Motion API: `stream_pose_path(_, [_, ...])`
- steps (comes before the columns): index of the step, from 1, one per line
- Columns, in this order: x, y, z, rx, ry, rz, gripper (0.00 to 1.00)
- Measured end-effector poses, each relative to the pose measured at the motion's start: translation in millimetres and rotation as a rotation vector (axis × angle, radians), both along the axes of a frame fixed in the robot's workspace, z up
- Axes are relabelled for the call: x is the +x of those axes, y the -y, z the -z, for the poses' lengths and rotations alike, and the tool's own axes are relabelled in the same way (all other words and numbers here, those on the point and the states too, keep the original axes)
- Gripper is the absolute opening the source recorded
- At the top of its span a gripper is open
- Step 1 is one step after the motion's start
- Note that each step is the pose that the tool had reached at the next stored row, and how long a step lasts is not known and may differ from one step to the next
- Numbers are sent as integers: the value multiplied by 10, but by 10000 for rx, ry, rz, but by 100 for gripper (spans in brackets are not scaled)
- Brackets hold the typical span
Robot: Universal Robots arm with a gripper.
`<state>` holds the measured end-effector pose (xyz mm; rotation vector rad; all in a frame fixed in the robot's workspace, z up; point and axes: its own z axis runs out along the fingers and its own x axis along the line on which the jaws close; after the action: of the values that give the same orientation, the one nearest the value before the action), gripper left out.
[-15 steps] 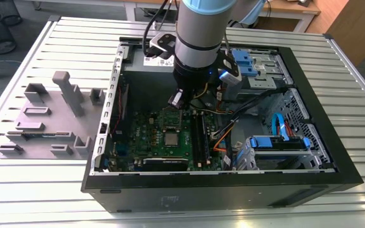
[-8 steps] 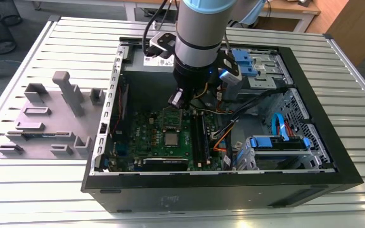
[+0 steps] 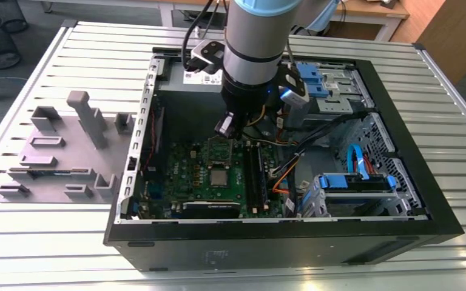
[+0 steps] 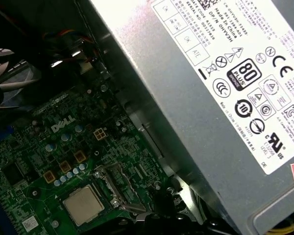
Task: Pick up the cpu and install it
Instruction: 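Install the first cpu locking lever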
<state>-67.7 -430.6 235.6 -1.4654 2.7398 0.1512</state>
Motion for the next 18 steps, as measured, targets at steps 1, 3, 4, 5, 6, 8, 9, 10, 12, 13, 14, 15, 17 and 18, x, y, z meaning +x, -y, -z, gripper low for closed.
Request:
stream_pose_path(1, [0, 0, -4, -3, -2, 0, 11])
stream_pose_path(3, [0, 1, -14, -4, -2, 0, 11])
stream_pose_path(4, [0, 0, -18, -2, -1, 0, 11])
stream_pose_path(5, [0, 0, -23, -2, 0, 0, 11])
stream_pose_path(6, [0, 0, -23, 0, 0, 0, 11])
stream_pose_path(8, [0, 0, -23, 1, 0, 0, 11])
stream_pose_path(9, [0, 0, -23, 1, 0, 0, 11])
stream_pose_path(10, [0, 0, -24, -1, 0, 0, 11])
stream_pose_path(12, [0, 0, -29, -3, -2, 0, 11])
stream_pose_path(13, [0, 1, -34, -6, -3, 0, 11])
stream_pose_path(14, [0, 1, -39, -3, -2, 0, 11])
stream_pose_path(15, [0, 0, -40, 0, 0, 1, 11])
stream_pose_path(17, [0, 0, -41, 4, 1, 0, 11])
stream_pose_path(18, [0, 0, -44, 5, -1, 0, 11])
